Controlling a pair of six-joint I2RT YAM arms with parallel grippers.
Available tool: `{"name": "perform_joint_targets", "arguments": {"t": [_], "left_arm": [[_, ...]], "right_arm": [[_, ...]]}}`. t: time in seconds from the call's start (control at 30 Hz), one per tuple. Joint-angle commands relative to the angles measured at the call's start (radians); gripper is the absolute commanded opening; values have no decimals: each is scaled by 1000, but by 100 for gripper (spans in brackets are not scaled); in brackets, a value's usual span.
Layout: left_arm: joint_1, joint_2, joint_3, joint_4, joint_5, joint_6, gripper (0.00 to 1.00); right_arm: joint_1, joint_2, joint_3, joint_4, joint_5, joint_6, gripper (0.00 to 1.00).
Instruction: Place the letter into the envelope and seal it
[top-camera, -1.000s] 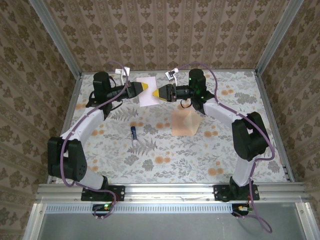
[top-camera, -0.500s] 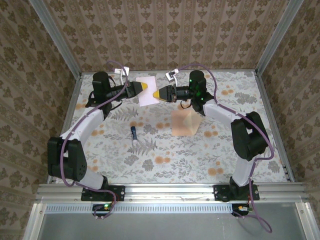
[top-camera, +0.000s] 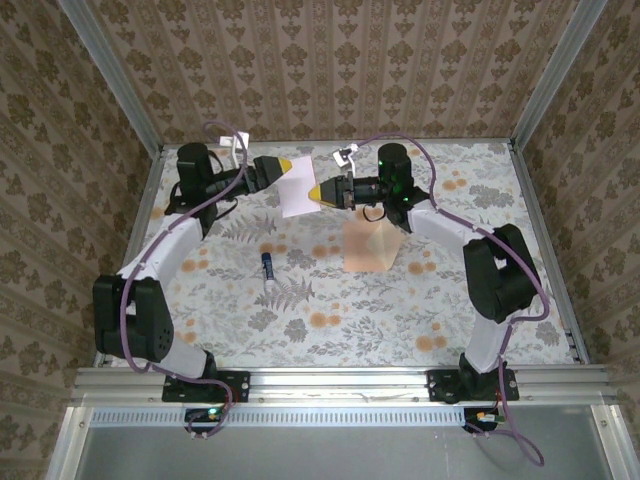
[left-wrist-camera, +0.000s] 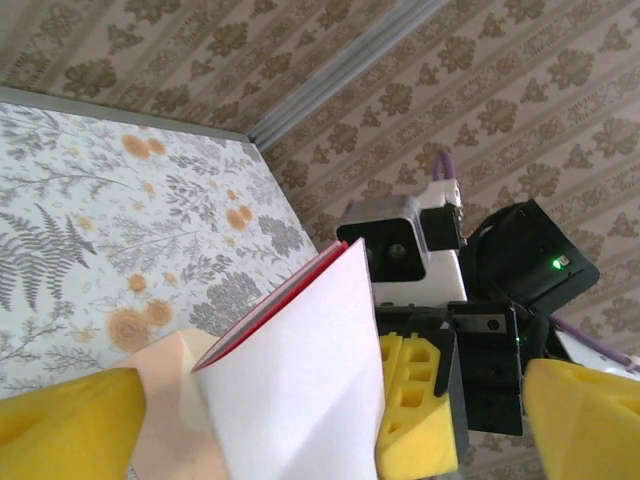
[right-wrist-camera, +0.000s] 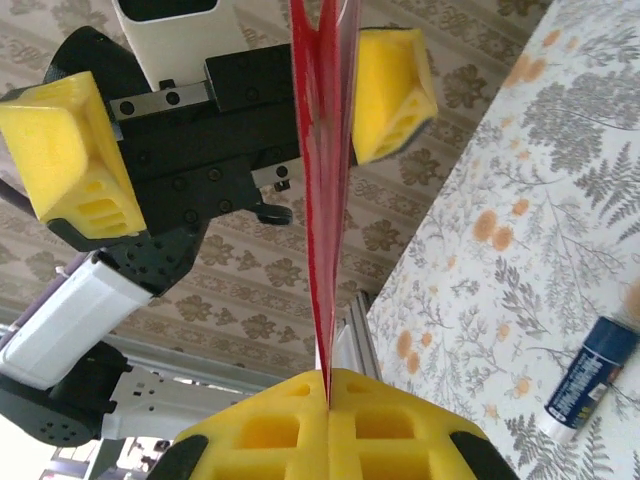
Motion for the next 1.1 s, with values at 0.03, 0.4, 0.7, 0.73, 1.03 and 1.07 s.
{"name": "perform_joint_targets", "arguments": {"t": [0.03,0.4,0.7,0.73,1.03,1.07], "left_arm": [[47,-75,42,-150,-41,110,100],[9,-140,123,-622,-504,388,100],[-151,-99,118,-617,-659,444,100],[-166,-88,120,-611,-666,445,100],[-276,11,164,-577,-696,463,100],[-278,21,170,-578,-707,464,100]], "right_arm": [[-21,-96,-13,-175,55,-95,0],[-93,-233,-28,-632,245,-296,0],[-198,-288,-51,-811,311,-366,0],[-208,-291,-53,-824,317,-373,0],[-255,-294,-70,-938,401,-439,0],[-259,-294,-72,-952,415,-448,0]]}}
